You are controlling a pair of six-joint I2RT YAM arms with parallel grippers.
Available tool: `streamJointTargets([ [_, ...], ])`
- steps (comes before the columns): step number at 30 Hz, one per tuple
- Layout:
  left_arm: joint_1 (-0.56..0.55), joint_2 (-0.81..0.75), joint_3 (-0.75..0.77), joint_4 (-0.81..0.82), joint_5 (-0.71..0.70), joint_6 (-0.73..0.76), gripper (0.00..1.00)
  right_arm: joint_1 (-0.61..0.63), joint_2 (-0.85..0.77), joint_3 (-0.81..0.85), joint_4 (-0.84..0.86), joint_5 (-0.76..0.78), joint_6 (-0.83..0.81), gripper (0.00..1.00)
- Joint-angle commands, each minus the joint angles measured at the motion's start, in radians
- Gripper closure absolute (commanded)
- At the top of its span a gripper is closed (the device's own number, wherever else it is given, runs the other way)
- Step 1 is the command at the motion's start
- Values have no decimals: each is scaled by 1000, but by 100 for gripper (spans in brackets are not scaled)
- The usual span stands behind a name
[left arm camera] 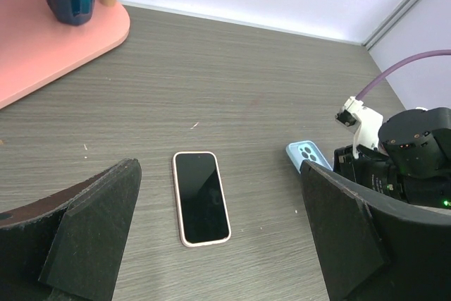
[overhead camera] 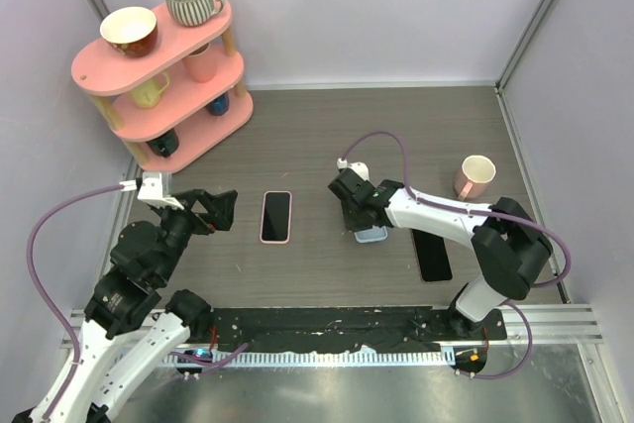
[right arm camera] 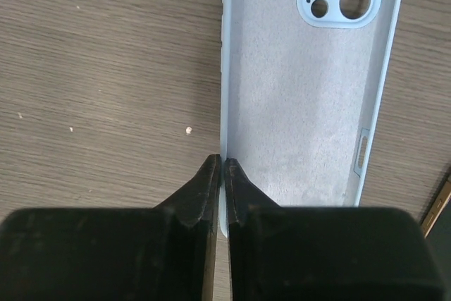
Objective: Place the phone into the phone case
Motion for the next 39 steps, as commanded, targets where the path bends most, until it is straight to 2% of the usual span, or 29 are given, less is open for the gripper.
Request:
streamJointTargets([
  [1, 2, -14, 2, 37, 2, 9, 0, 9, -24, -7, -5, 31, 50, 88],
  [5, 2, -11, 2, 37, 7, 9, 0, 15, 15, -16, 7, 37, 65, 87],
  [7, 2, -8, 4, 35, 7, 9, 0, 22, 23, -7, 2, 34, 68, 82],
  [8, 2, -8, 4, 35, 8, 9, 0, 23, 22, 1, -17, 37, 68, 70],
  [10, 2, -8, 4, 35, 11, 9, 0, 25, 6, 23, -42, 60, 56, 56],
  [11, 2, -8, 4, 35, 14, 9, 0, 25, -6, 30, -68, 71, 42, 45],
  [13, 2, -11, 2, 35, 16, 7, 0, 20, -44, 40, -100, 118, -11, 35],
  [14, 2, -14, 2, 35, 17, 7, 0, 11, -58, 36, -135, 141, -25, 26],
  [16, 2, -17, 2, 37, 25, 7, 0, -52, -90, 19, -175, 163, -77, 19],
  [18, 2, -21, 1, 40, 30, 7, 0, -116, -116, 7, -222, 88, -120, 10],
  [19, 2, -21, 1, 40, 33, 6, 0, -179, -147, -10, -228, 48, -149, 8],
  [20, 2, -23, -1, 40, 34, 6, 0, -201, -164, -16, -246, 8, -204, 8],
  [22, 2, -24, -4, 46, 50, 1, 0, -238, -188, -7, -269, 23, -220, 6],
  [24, 2, -23, -10, 54, 60, -5, 0, -297, -193, 10, -297, -55, -283, 5],
  [26, 2, -20, -11, 54, 73, -10, 0, -311, -176, 50, -329, -60, -307, 5],
  [30, 2, -14, -11, 60, 86, -8, 0, -320, -136, 102, -390, 50, -387, 6],
  [39, 1, -11, -12, 61, 106, -8, 0, -399, 0, 145, -458, -78, -482, 4],
])
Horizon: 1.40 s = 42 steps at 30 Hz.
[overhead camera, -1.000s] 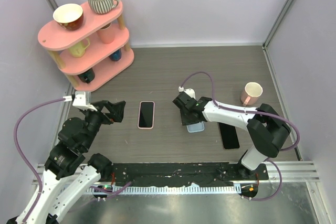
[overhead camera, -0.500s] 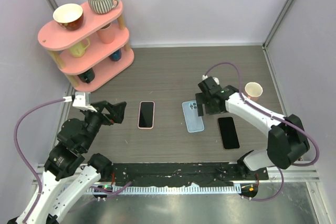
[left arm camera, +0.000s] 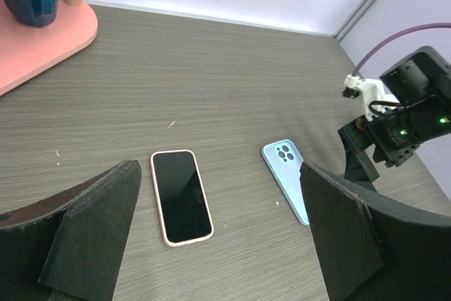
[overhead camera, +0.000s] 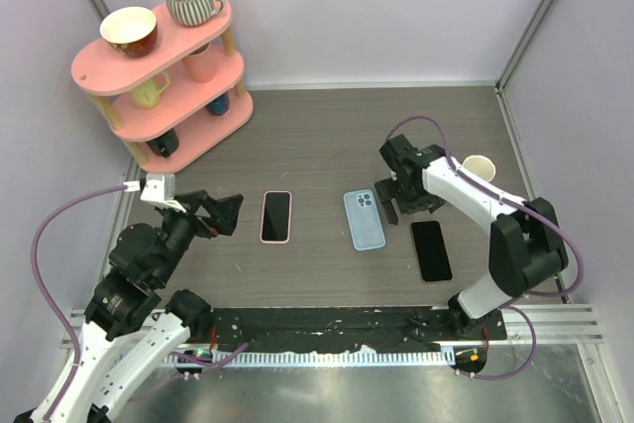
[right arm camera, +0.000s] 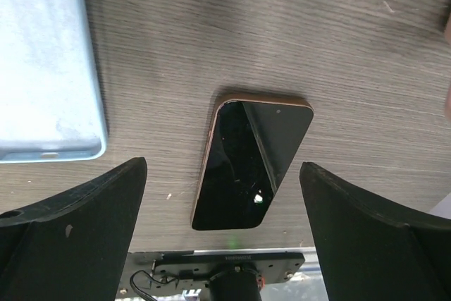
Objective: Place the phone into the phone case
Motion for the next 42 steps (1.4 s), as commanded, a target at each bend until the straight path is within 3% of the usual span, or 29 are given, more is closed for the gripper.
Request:
streamJointTargets([
  [1, 1, 7, 0, 45, 19, 0, 0, -47, 78, 57, -58, -76, -82, 4],
  [16, 1, 8, -3, 47, 1, 0, 0, -167, 281, 79, -86, -123, -114, 3],
  [36, 1, 11, 0, 48, -4, 9, 0, -285, 282, 23, -8, -228, -162, 2],
  [40, 1, 10, 0, 48, -2, 9, 0, -283, 273, 17, -2, -261, -166, 8],
  [42, 1, 8, -1, 48, 2, 8, 0, -283, 264, 26, -3, -283, -171, 17],
])
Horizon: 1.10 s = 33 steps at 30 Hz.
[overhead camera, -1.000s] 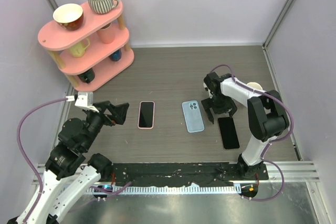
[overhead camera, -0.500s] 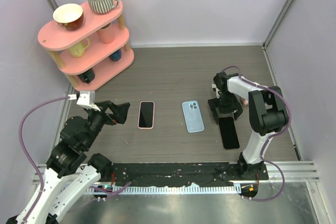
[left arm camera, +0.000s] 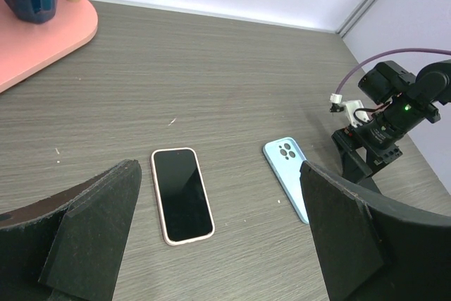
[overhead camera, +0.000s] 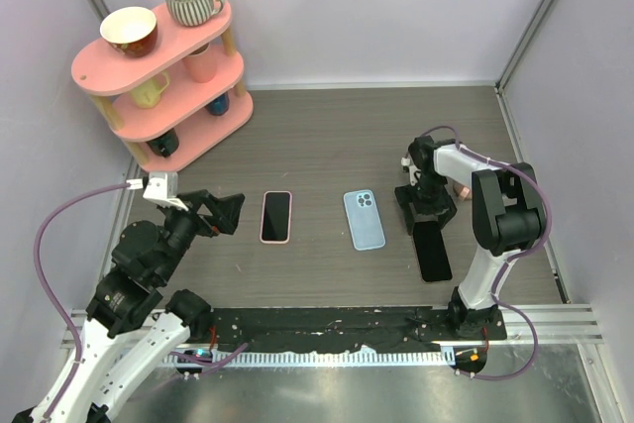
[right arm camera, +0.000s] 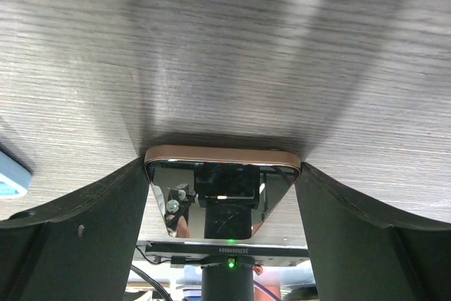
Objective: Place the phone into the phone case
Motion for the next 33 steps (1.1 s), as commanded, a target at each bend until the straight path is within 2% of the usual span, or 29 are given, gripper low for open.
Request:
streamJointTargets([
  [1, 1, -9, 0, 44, -2, 7, 0, 0, -33, 8, 18, -65, -18, 18],
  [8, 1, -9, 0, 38, 1, 3, 0, 3, -66, 46, 20, -84, 13, 26],
  [14, 1, -21, -3, 38, -6, -2, 0, 29, -119, 83, 4, -166, 16, 37],
  [15, 1, -24, -5, 38, -6, -3, 0, 40, -127, 82, 6, -161, 39, 42],
  [17, 1, -26, -9, 44, -5, -5, 0, 73, -152, 77, 12, -115, 48, 46],
  [22, 1, -4, -2, 35, 3, -6, 0, 92, -181, 108, 0, -103, 73, 48],
  [28, 1, 4, -5, 33, 1, -6, 0, 106, -236, 88, 33, -219, 59, 51],
  [33, 1, 11, -15, 47, 17, -17, 0, 123, -302, 69, 49, -218, 83, 59],
])
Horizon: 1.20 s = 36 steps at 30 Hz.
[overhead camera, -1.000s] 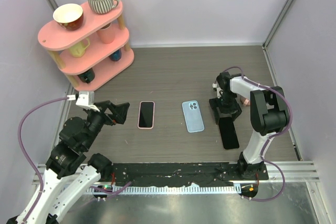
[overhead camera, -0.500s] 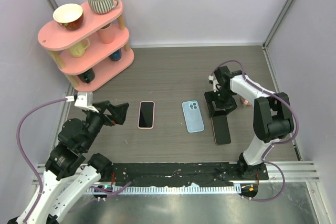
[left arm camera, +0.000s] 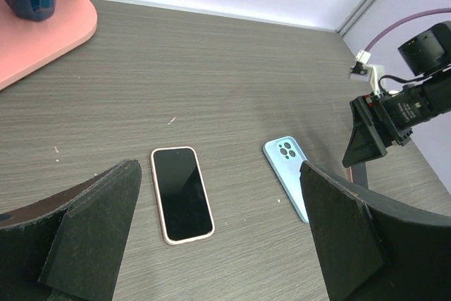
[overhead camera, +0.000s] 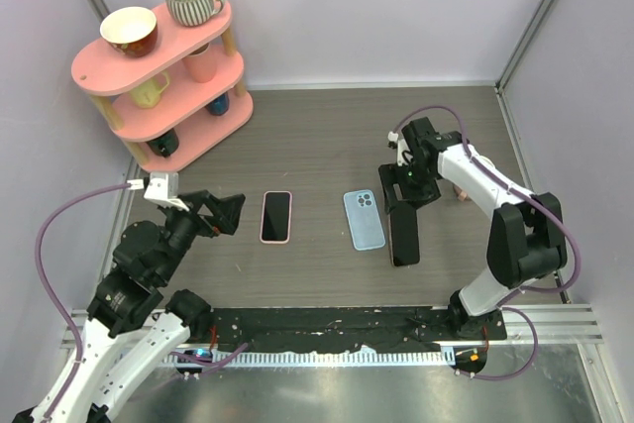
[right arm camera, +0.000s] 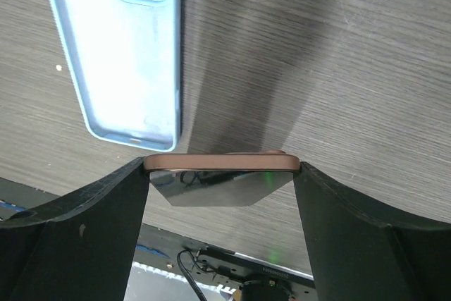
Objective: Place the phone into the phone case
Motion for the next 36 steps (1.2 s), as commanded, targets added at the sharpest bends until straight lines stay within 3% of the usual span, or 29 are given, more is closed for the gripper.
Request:
streamJointTargets([
  [1, 1, 31, -12, 45, 24, -22, 0, 30, -107, -1, 30, -42, 34, 59],
  [6, 1, 192, 20, 27, 32, -135, 6, 64, -164, -31, 67, -27, 66, 62],
  [11, 1, 490, 116, 3, 133, -261, 15, 107, -210, -38, 85, -33, 80, 66],
  [14, 1, 615, 138, 81, 186, -298, 25, 113, -227, -13, 55, -33, 71, 67],
  [18, 1, 768, 173, 140, 246, -348, 31, 115, -268, -11, 44, -25, 66, 70],
  [29, 1, 1034, 179, 361, 360, -397, 39, 120, -319, 11, 30, -49, 48, 76],
  [36, -13, 1201, 254, 418, 418, -405, 45, 124, -266, 91, 7, -52, 41, 79],
])
